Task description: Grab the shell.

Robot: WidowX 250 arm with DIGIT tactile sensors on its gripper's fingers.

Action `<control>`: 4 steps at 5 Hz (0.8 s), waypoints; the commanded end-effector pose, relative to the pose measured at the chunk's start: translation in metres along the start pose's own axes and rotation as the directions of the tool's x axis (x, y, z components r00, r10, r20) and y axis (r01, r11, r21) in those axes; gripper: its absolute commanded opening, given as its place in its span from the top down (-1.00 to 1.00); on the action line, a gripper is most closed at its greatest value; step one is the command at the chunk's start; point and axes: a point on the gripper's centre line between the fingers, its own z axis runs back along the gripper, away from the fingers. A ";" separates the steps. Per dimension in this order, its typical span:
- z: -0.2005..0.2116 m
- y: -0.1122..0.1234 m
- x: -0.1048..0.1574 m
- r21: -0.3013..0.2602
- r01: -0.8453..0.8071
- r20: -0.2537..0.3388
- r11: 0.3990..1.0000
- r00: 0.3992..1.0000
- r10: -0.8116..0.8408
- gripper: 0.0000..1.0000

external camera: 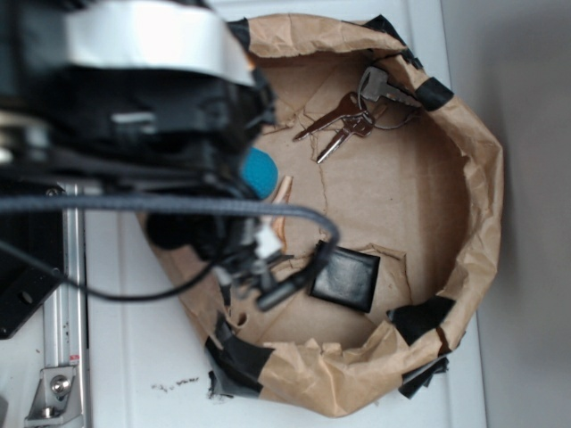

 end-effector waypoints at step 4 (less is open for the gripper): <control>-0.162 -0.036 -0.025 -0.149 0.006 -0.067 0.989 0.998 -0.016 -1.00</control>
